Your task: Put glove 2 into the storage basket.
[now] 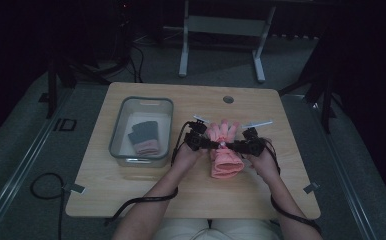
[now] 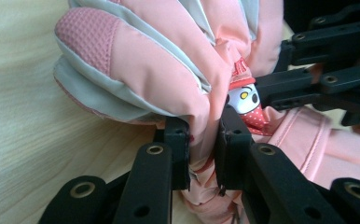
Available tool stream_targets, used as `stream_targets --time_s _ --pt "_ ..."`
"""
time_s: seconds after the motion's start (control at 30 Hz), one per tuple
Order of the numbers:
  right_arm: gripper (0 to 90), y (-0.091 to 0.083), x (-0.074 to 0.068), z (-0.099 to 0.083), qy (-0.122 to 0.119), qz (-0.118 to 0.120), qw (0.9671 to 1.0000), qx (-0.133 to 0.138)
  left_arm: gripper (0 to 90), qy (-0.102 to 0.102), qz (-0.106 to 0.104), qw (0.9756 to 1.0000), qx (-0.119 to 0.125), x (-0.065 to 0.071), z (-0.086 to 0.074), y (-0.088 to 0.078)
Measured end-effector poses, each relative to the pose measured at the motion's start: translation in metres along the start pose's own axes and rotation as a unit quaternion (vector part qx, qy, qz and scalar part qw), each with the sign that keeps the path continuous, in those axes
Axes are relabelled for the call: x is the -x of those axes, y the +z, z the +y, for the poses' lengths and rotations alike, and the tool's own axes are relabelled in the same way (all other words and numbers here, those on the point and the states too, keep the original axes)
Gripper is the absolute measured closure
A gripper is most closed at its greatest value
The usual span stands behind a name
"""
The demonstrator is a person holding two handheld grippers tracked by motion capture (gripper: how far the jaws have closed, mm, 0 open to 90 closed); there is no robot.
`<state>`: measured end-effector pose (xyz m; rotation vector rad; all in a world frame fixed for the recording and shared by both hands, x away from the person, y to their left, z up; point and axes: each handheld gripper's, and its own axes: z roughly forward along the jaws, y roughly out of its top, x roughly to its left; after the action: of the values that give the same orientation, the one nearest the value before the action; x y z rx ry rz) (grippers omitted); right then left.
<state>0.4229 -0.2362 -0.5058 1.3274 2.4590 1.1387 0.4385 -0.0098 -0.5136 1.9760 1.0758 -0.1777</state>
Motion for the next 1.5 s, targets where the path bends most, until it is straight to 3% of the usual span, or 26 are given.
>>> stream_targets --time_s 0.33,0.9,1.13,1.5 --pt "69.6 -0.030 -0.014 0.020 -0.009 0.008 0.9988 0.048 77.5 0.035 0.010 0.9989 0.031 0.024 0.021 -0.038" --pt "69.5 -0.056 -0.056 0.075 -0.049 0.020 0.9946 0.089 77.5 0.054 0.041 0.9953 0.070 0.041 0.044 -0.114" --pt "69.5 -0.055 -0.078 0.102 -0.070 0.028 0.9922 0.099 77.5 0.049 0.060 0.9932 0.087 0.037 0.049 -0.148" --pt "69.5 -0.039 -0.111 0.138 -0.094 0.046 0.9897 0.097 77.5 0.032 0.079 0.9910 0.103 0.018 0.046 -0.193"
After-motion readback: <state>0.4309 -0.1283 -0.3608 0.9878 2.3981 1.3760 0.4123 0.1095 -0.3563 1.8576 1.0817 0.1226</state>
